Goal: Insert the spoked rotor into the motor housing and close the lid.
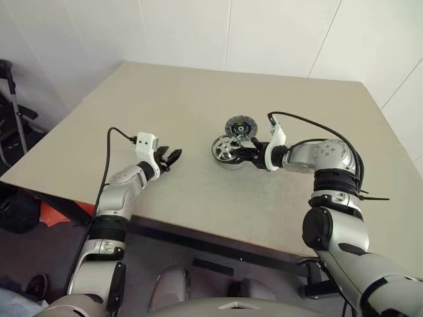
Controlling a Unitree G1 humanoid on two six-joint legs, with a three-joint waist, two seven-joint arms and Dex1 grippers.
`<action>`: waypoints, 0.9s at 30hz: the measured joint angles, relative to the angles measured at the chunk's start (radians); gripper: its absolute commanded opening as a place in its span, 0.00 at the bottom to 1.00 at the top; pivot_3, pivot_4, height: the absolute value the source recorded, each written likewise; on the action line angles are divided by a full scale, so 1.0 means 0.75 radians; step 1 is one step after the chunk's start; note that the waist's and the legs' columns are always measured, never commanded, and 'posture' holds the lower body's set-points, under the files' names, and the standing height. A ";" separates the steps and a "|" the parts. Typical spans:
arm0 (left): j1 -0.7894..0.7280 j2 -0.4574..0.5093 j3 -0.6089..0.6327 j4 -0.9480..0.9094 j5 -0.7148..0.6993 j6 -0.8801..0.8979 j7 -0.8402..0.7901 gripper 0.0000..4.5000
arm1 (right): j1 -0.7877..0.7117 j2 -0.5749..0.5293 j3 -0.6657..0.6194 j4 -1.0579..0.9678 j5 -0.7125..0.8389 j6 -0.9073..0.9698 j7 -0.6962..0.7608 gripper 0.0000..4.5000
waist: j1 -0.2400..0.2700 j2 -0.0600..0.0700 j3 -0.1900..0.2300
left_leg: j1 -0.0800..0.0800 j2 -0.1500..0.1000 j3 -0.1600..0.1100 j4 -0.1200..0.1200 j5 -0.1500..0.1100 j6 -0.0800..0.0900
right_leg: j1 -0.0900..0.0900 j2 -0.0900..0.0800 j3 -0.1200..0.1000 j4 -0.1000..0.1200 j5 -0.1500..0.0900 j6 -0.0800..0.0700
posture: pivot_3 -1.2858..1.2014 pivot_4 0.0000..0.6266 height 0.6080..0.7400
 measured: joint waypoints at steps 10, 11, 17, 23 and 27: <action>0.004 0.000 -0.002 -0.002 0.003 0.000 0.000 0.65 | -0.006 -0.024 -0.001 0.061 -0.013 -0.026 0.014 0.07 | 0.008 0.000 0.000 | 0.001 -0.002 0.000 0.000 0.001 -0.001 | 0.001 -0.002 0.000 0.001 0.000 0.000 | 0.52 0.00 1.00; 0.004 0.000 -0.004 -0.003 0.004 0.000 0.000 0.65 | -0.006 -0.026 -0.001 0.061 -0.013 -0.026 0.014 0.07 | 0.009 0.000 0.000 | 0.001 -0.002 0.000 0.000 0.001 -0.001 | 0.001 -0.002 0.000 0.001 0.000 0.000 | 0.52 0.00 1.00; 0.004 0.001 -0.017 -0.002 0.006 -0.002 -0.002 0.65 | -0.006 -0.043 -0.018 0.061 -0.013 -0.026 0.006 0.07 | 0.011 0.000 0.000 | 0.001 -0.002 0.000 0.000 0.001 -0.001 | 0.001 -0.003 0.000 0.001 0.000 0.000 | 0.52 0.00 1.00; 0.007 0.002 -0.023 -0.002 0.009 -0.005 -0.002 0.65 | -0.006 -0.078 -0.067 0.039 -0.013 -0.008 -0.006 0.07 | 0.009 0.000 0.000 | 0.000 -0.003 0.000 0.000 0.001 -0.001 | 0.000 -0.003 0.000 0.001 0.000 0.001 | 0.52 0.00 1.00; 0.008 0.002 -0.026 -0.002 0.010 -0.007 -0.003 0.65 | -0.006 -0.078 -0.083 0.010 -0.013 0.019 -0.027 0.07 | 0.009 0.000 0.000 | 0.000 -0.003 0.000 0.000 0.001 -0.001 | 0.000 -0.003 0.000 0.001 0.000 0.001 | 0.52 0.00 1.00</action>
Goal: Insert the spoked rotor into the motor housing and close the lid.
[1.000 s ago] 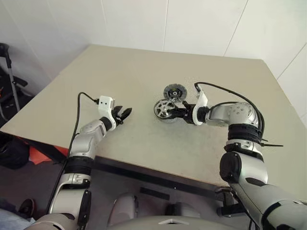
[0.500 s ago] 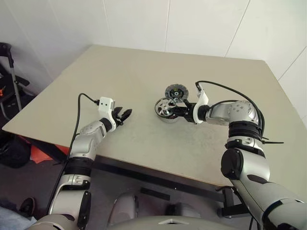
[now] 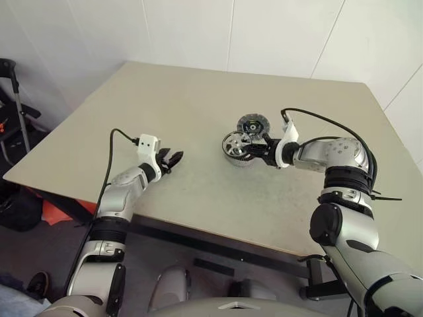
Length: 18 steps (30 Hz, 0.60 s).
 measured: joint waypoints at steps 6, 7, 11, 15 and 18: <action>0.001 0.000 -0.001 0.000 0.002 -0.002 0.000 0.65 | 0.000 0.001 -0.071 -0.063 0.000 0.035 -0.029 0.07 | -0.002 0.000 0.000 | 0.000 0.000 0.000 0.000 0.000 0.000 | -0.001 0.000 0.000 0.000 0.000 0.000 | 0.52 0.00 1.00; 0.001 0.000 -0.002 0.001 0.003 -0.003 0.000 0.65 | 0.000 0.001 -0.079 -0.063 -0.001 0.038 -0.032 0.07 | -0.002 0.000 0.000 | 0.000 0.000 0.000 -0.001 0.000 0.000 | -0.001 0.000 0.000 0.000 0.000 0.000 | 0.52 0.00 1.00; 0.001 0.000 -0.003 0.003 0.015 -0.004 -0.001 0.65 | 0.000 0.004 -0.088 -0.063 -0.004 0.042 -0.045 0.07 | -0.004 0.000 0.000 | 0.000 0.000 0.000 -0.001 0.000 0.000 | -0.001 0.000 0.000 0.000 0.000 0.000 | 0.52 0.00 1.00; 0.001 0.000 -0.003 0.003 0.019 -0.004 -0.001 0.65 | 0.000 0.008 -0.088 -0.058 -0.014 0.030 -0.060 0.07 | -0.004 0.000 0.000 | 0.000 0.000 0.000 -0.001 0.000 0.000 | -0.001 0.000 0.000 0.000 0.000 0.000 | 0.52 0.00 1.00; 0.001 0.000 -0.003 0.003 0.022 -0.005 -0.002 0.65 | 0.000 0.020 -0.091 -0.057 -0.015 0.028 -0.065 0.07 | -0.004 0.000 0.000 | 0.000 0.000 0.000 -0.001 0.000 0.000 | -0.001 0.000 0.000 0.000 0.000 0.000 | 0.52 0.00 1.00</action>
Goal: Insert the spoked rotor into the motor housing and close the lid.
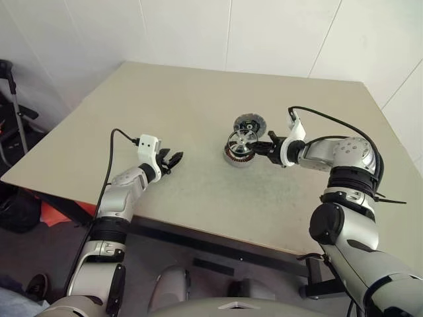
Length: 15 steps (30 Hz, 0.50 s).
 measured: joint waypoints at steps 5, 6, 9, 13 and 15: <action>0.000 0.000 0.000 0.000 0.003 0.000 0.000 0.65 | 0.014 0.009 0.004 -0.004 -0.005 0.004 0.000 0.07 | 0.000 0.000 0.000 | 0.000 0.000 0.000 0.000 0.000 0.000 | 0.000 0.000 0.000 0.000 0.000 0.000 | 0.52 0.00 1.00; 0.001 0.000 0.000 0.000 0.003 0.000 0.000 0.65 | 0.024 0.009 0.004 -0.004 -0.009 0.004 0.000 0.07 | 0.001 0.000 0.000 | 0.000 0.000 0.000 0.000 0.000 0.000 | 0.000 0.000 0.000 0.000 0.000 0.000 | 0.52 0.00 1.00; 0.004 0.000 0.000 0.000 0.004 0.000 0.000 0.65 | 0.035 0.009 0.004 -0.004 -0.015 0.003 0.002 0.07 | 0.000 0.000 0.000 | 0.000 0.000 0.000 0.000 0.000 0.000 | 0.000 0.000 0.000 0.000 0.000 0.000 | 0.52 0.00 1.00; 0.004 0.000 0.000 0.000 0.004 0.000 0.000 0.65 | 0.035 0.009 0.003 -0.004 -0.019 -0.002 0.002 0.07 | 0.000 0.000 0.000 | 0.001 0.000 0.000 0.000 0.000 0.000 | 0.001 0.000 0.000 0.000 0.000 0.000 | 0.52 0.00 1.00; 0.004 0.000 0.000 0.000 0.005 0.000 0.000 0.65 | 0.035 0.009 0.002 -0.004 -0.021 -0.004 0.001 0.07 | 0.000 0.000 0.000 | 0.001 0.000 0.000 0.000 0.000 0.000 | 0.001 0.000 0.000 0.000 0.000 0.000 | 0.52 0.00 1.00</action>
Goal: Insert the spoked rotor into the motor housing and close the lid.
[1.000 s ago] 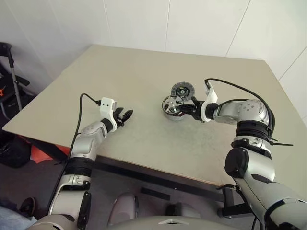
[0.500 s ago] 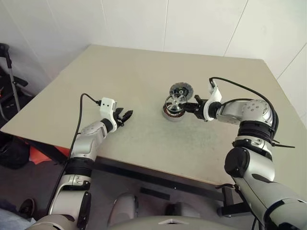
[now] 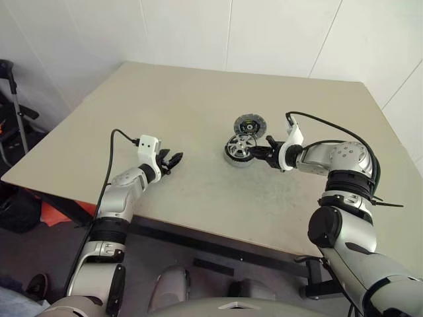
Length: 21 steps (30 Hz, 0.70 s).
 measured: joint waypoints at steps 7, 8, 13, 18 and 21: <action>0.000 0.002 0.000 0.001 0.002 -0.011 -0.005 0.65 | 0.000 0.000 -0.001 0.000 -0.005 -0.001 0.002 0.35 | 0.000 0.000 0.000 | 0.000 0.000 0.000 0.000 0.000 0.000 | 0.000 0.000 0.000 0.000 0.000 0.000 | 0.52 0.00 1.00; 0.000 0.003 0.000 0.002 0.003 -0.011 -0.005 0.65 | 0.000 0.000 -0.001 0.000 -0.007 -0.001 0.002 0.43 | 0.000 0.000 0.000 | 0.000 0.000 0.000 0.000 0.000 0.000 | 0.000 0.000 0.000 0.000 0.000 0.000 | 0.52 0.00 1.00; 0.000 0.002 0.000 0.006 0.005 -0.013 -0.005 0.65 | 0.000 0.005 0.008 -0.042 -0.003 0.000 0.006 0.70 | 0.001 0.000 0.000 | 0.002 0.000 0.000 0.000 0.000 0.000 | 0.002 0.000 0.000 0.000 0.000 0.000 | 0.52 0.00 1.00; 0.000 0.003 0.001 0.009 0.008 -0.015 -0.005 0.65 | 0.020 0.003 0.054 -0.116 -0.009 0.003 0.021 0.70 | 0.001 0.000 0.000 | 0.002 0.000 0.000 0.000 0.000 0.000 | 0.002 0.000 0.000 0.000 0.000 0.000 | 0.52 0.00 1.00; 0.000 0.003 0.001 0.011 0.009 -0.015 -0.005 0.65 | 0.036 -0.004 0.091 -0.193 -0.010 0.003 0.046 0.70 | 0.001 0.000 0.000 | 0.001 0.000 0.000 -0.001 0.000 0.000 | 0.001 0.000 0.000 0.000 0.002 0.004 | 0.52 0.00 1.00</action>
